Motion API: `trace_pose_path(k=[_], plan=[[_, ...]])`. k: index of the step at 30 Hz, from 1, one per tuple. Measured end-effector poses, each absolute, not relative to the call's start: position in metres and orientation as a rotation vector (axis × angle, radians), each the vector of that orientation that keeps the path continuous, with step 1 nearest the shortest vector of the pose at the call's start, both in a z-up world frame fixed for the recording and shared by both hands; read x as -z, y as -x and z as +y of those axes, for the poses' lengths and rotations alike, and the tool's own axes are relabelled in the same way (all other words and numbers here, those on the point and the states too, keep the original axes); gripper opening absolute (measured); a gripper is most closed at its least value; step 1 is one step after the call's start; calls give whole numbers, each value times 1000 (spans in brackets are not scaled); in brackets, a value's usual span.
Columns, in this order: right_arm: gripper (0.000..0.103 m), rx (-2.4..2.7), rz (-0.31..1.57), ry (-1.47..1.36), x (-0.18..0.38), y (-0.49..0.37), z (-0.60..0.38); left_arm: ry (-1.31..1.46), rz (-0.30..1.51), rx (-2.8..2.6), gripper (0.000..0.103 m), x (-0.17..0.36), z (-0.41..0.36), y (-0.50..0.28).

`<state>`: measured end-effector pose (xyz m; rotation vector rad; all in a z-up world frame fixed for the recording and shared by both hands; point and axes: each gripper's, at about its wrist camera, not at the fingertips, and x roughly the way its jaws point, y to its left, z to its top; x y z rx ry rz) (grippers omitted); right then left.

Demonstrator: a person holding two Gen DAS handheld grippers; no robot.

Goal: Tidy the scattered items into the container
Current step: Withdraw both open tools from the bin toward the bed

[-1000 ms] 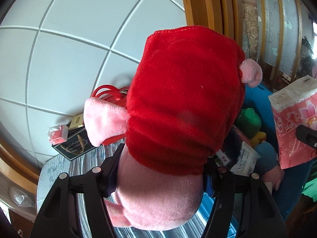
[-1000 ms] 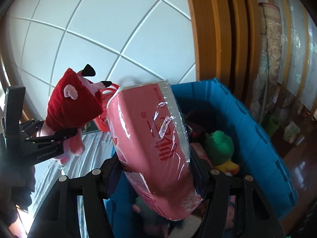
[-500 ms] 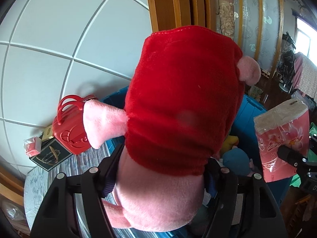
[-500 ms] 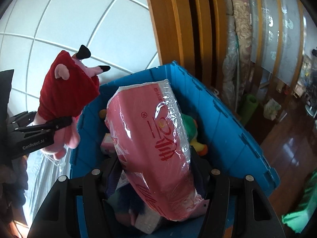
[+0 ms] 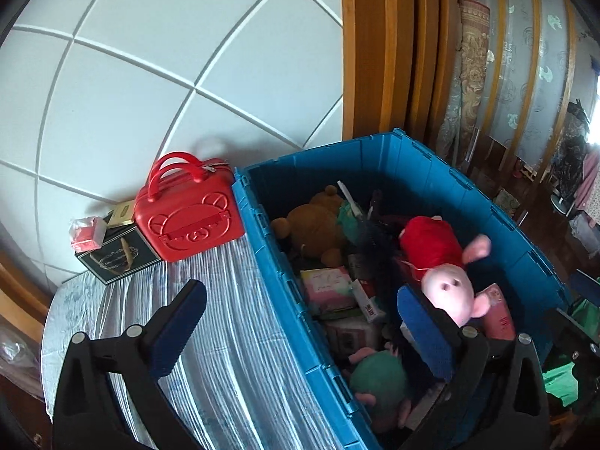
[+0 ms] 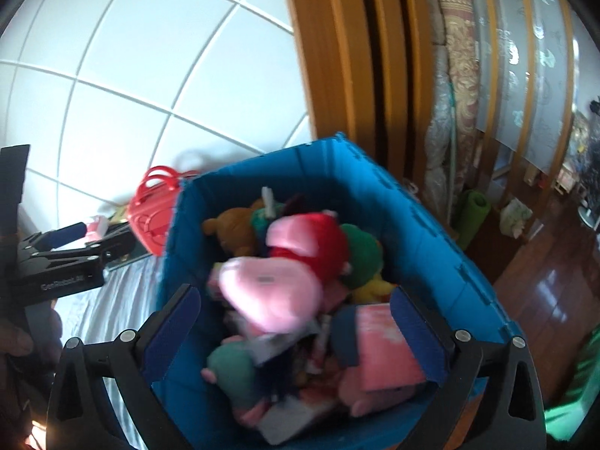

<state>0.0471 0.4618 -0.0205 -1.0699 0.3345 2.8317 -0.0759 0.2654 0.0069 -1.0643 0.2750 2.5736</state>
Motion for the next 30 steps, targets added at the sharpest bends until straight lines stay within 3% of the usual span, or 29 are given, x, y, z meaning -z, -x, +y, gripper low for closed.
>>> trace_pose_path(k=[30], plan=[[103,-3037,153,1352,21,-63,246,1310,84,-2884,103,35,14,2]])
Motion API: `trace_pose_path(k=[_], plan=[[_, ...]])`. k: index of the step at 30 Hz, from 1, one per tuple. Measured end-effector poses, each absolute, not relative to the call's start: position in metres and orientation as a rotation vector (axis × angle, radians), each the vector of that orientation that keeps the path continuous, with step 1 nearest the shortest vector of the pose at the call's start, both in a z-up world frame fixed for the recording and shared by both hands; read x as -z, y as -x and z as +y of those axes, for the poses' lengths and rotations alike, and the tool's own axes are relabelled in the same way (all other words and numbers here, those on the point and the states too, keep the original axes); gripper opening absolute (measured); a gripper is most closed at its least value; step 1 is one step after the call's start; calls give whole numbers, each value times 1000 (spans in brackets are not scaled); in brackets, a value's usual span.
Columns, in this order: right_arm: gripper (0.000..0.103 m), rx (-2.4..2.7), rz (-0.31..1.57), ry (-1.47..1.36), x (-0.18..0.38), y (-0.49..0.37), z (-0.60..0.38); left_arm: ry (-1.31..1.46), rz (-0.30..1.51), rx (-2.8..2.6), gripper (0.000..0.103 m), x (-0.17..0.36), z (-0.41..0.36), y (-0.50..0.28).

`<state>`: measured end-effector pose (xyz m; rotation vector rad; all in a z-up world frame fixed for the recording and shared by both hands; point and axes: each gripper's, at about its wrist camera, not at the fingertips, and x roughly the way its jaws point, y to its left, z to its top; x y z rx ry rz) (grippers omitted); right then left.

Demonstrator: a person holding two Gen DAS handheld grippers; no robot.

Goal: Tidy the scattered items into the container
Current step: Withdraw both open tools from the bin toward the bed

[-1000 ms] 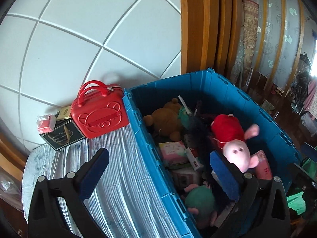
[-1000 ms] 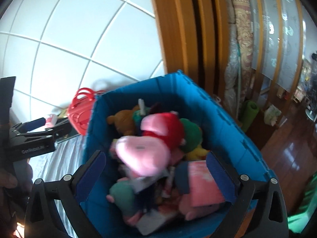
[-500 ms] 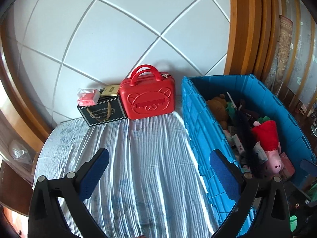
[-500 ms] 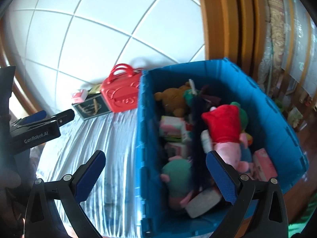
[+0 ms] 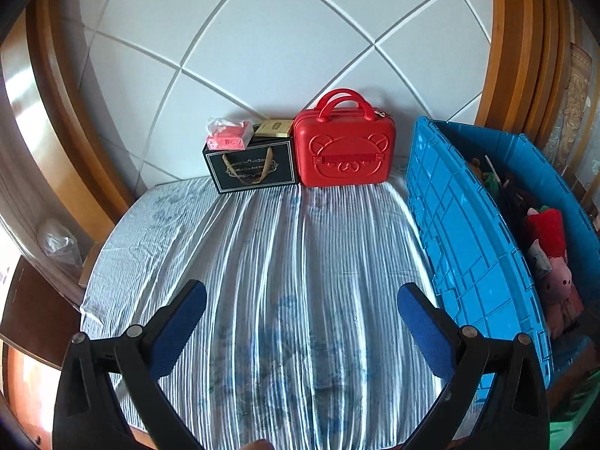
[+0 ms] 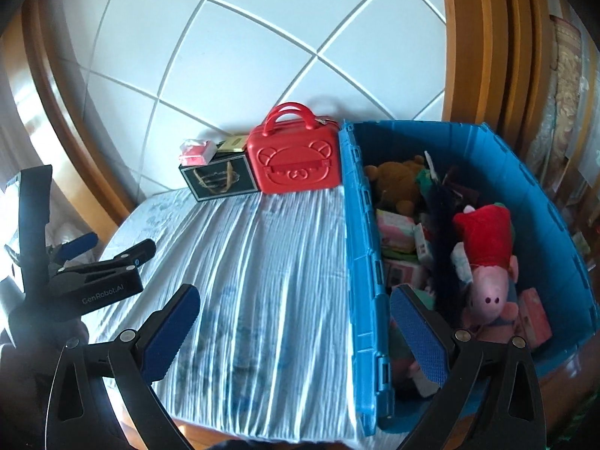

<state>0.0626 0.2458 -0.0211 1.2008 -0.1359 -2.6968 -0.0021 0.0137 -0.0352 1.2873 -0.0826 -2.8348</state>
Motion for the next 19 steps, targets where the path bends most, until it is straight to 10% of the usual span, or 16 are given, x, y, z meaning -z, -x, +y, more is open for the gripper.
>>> trace_pose_path(k=[19], plan=[[103,2726,-58,-1231,20,-73,223,-1323,67,2769,103,42,-35,-22]])
